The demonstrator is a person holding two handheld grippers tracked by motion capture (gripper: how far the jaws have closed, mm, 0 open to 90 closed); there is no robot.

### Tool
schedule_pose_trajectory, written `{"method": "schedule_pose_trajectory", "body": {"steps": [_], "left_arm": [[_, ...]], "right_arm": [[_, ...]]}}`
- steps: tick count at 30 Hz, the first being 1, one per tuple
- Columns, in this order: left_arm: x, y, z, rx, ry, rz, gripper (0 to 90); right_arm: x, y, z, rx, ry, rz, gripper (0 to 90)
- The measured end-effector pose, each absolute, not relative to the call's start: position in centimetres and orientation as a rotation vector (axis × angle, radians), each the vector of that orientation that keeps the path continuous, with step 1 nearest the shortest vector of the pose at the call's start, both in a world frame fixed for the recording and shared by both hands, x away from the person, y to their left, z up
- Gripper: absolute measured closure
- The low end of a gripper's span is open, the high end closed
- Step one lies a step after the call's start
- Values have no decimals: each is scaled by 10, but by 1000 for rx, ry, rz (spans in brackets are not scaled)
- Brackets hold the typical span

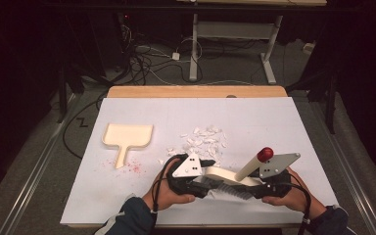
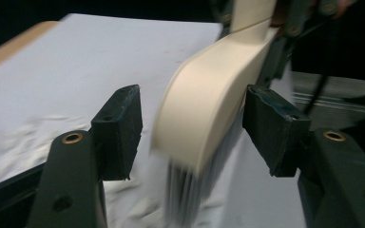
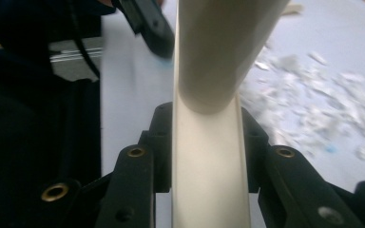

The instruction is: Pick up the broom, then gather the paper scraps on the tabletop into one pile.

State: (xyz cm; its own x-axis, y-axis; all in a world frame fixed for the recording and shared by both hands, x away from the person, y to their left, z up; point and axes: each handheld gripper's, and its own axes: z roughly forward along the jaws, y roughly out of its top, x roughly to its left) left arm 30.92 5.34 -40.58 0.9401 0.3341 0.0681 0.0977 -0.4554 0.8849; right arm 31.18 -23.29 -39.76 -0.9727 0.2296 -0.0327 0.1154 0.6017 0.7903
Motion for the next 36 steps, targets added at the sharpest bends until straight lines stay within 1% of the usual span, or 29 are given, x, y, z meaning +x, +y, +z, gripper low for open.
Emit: {"method": "schedule_pose_trajectory", "body": {"steps": [1, 2, 3, 4, 5, 6, 9, 11, 15, 16, 21, 24, 30, 36], "left_arm": [[309, 53, -406, 2038, 308, 282, 313], [309, 66, -405, 2041, 341, 357, 289], [309, 66, -405, 2041, 341, 357, 267], [307, 73, -405, 2066, 350, 435, 253], [304, 87, -408, 2092, 393, 595, 243], [304, 87, -408, 2092, 393, 595, 236], [302, 115, -416, 2093, 474, 709, 234], [301, 133, -421, 2099, 527, 747, 221], [298, 168, -430, 2080, 641, 765, 205], [296, 176, -432, 2078, 658, 759, 183], [285, 202, -447, 2078, 740, 764, 171], [280, 209, -456, 2092, 775, 768, 171], [272, 216, -467, 2109, 789, 755, 171], [271, 219, -470, 2095, 816, 746, 171]], "right_arm": [[312, -233, -398, 292, 2693, 1314, 675], [313, -237, -394, 334, 2660, 1317, 675], [315, -239, -393, 351, 2640, 1326, 675], [316, -241, -391, 391, 2623, 1333, 675], [317, -243, -389, 425, 2599, 1333, 675], [317, -246, -387, 469, 2577, 1318, 675], [320, -252, -383, 526, 2526, 1290, 675], [325, -259, -380, 584, 2493, 1302, 675], [332, -268, -376, 670, 2422, 1248, 675], [333, -270, -376, 682, 2410, 1226, 675], [340, -279, -378, 746, 2375, 1173, 675], [342, -281, -379, 758, 2372, 1164, 675], [349, -286, -382, 790, 2339, 1111, 675], [363, -290, -387, 823, 2307, 1055, 675]]}}
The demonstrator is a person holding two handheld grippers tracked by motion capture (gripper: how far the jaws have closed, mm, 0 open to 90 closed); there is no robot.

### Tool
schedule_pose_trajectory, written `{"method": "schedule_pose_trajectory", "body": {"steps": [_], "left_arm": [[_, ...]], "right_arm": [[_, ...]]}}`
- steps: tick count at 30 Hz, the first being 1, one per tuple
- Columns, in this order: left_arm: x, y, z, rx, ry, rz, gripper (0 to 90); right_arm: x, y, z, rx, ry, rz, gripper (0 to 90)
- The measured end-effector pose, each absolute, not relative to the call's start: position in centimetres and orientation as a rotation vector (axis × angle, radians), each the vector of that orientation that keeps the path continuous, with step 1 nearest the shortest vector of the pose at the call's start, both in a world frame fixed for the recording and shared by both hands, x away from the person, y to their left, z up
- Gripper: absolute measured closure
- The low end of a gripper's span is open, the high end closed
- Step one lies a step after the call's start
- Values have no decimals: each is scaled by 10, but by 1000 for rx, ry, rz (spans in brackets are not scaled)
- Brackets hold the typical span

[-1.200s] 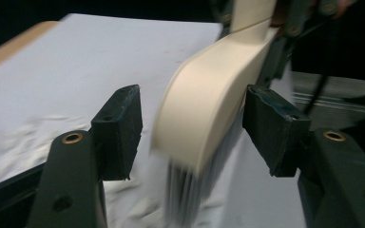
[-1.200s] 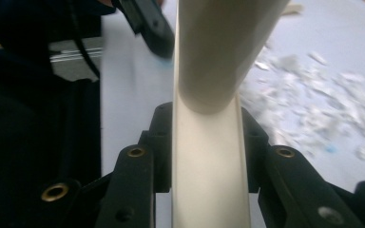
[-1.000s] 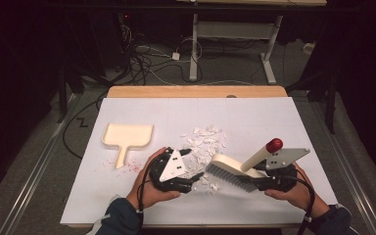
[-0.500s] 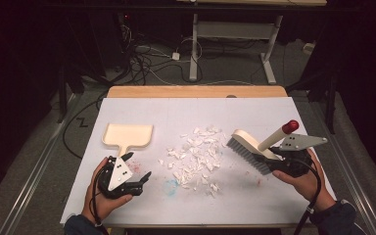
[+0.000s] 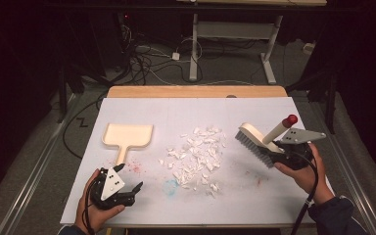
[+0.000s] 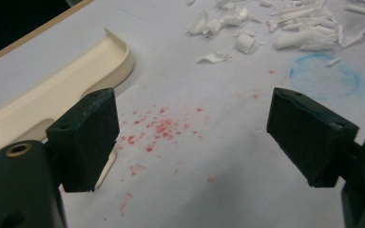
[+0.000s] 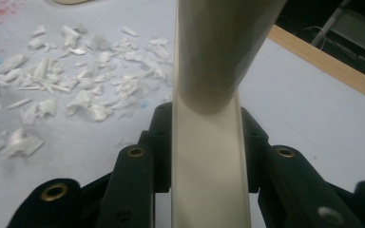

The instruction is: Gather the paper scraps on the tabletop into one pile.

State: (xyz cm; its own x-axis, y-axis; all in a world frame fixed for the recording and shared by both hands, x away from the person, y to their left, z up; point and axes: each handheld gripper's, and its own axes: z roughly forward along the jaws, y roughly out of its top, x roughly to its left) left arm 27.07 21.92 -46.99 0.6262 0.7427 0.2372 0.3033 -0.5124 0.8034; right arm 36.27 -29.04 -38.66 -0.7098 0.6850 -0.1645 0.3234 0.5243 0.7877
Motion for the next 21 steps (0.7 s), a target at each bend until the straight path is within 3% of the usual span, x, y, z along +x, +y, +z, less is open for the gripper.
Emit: {"method": "schedule_pose_trajectory", "body": {"steps": [8, 21], "left_arm": [[274, 222, -476, 2120, 870, 732, 170], [272, 219, -478, 2136, 861, 724, 170]], "right_arm": [[403, -285, -395, 858, 2260, 938, 675], [467, -223, -422, 809, 2260, 709, 676]]}}
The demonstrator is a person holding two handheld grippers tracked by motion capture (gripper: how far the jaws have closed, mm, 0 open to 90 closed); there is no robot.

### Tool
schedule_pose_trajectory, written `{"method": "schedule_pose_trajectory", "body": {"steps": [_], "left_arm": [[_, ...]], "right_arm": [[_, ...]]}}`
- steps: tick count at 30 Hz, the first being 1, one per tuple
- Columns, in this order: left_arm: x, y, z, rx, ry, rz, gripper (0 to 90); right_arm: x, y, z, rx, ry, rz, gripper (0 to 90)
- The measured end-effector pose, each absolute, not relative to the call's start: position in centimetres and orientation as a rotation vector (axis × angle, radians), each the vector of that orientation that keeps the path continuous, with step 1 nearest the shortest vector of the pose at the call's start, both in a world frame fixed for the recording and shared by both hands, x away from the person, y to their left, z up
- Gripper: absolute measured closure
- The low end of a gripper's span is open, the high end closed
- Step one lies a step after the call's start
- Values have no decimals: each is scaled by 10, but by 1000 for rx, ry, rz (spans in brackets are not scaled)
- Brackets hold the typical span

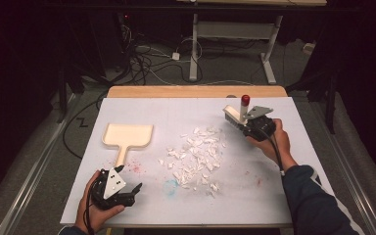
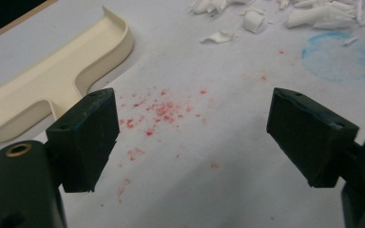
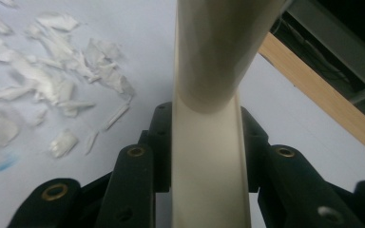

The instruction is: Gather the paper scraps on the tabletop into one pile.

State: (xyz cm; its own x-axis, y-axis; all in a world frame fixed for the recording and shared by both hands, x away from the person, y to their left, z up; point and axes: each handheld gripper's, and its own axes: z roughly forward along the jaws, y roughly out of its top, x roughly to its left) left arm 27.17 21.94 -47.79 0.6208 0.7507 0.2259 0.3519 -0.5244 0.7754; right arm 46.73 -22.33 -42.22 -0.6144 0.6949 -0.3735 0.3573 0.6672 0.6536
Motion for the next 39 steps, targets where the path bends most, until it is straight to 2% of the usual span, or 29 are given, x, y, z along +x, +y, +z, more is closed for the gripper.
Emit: {"method": "schedule_pose_trajectory", "body": {"steps": [11, 21, 35, 39], "left_arm": [[275, 216, -479, 2151, 828, 716, 170], [274, 217, -480, 2154, 826, 697, 171], [273, 215, -479, 2147, 824, 697, 170], [273, 214, -479, 2150, 819, 698, 170]], "right_arm": [[481, -156, -439, 672, 2292, 662, 676], [466, -140, -443, 565, 2382, 861, 675], [381, -145, -437, 271, 2514, 1004, 674], [368, -154, -426, 288, 2494, 1050, 675]]}}
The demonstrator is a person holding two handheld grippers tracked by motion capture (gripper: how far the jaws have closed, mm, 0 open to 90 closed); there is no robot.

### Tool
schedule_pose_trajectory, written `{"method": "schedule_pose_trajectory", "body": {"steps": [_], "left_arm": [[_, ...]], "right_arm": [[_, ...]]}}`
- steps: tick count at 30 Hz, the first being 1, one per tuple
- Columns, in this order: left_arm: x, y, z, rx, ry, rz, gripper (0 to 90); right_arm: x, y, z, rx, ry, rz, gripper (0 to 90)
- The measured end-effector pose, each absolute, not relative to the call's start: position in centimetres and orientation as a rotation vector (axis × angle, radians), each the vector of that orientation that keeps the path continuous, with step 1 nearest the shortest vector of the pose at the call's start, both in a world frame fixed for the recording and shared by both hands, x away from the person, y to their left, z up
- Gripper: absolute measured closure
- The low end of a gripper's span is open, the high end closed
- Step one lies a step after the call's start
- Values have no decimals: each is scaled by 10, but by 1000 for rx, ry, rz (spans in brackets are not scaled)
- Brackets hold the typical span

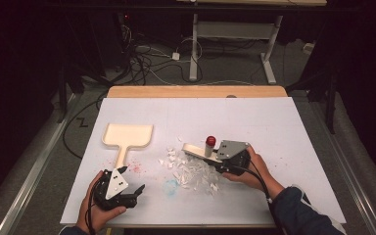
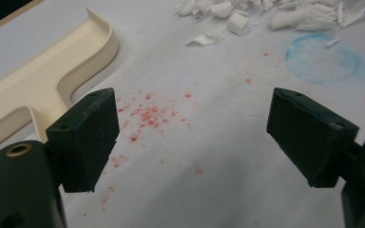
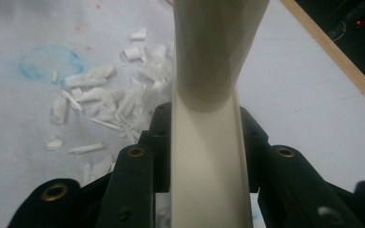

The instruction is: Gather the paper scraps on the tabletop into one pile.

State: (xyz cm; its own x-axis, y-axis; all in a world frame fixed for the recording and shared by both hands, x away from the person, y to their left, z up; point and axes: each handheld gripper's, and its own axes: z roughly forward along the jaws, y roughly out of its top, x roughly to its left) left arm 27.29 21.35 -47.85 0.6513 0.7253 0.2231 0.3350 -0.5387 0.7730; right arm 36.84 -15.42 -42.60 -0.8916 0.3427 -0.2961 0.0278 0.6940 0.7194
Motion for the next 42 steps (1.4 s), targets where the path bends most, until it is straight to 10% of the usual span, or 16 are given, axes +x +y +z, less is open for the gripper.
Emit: {"method": "schedule_pose_trajectory", "body": {"steps": [13, 28, 42], "left_arm": [[273, 213, -479, 2147, 841, 683, 170], [276, 214, -482, 2159, 831, 653, 170], [276, 214, -480, 2161, 803, 660, 170]], "right_arm": [[391, -166, -393, 428, 2387, 1067, 675], [467, -114, -439, 504, 2340, 876, 676], [419, -82, -445, 87, 2541, 1047, 672]]}}
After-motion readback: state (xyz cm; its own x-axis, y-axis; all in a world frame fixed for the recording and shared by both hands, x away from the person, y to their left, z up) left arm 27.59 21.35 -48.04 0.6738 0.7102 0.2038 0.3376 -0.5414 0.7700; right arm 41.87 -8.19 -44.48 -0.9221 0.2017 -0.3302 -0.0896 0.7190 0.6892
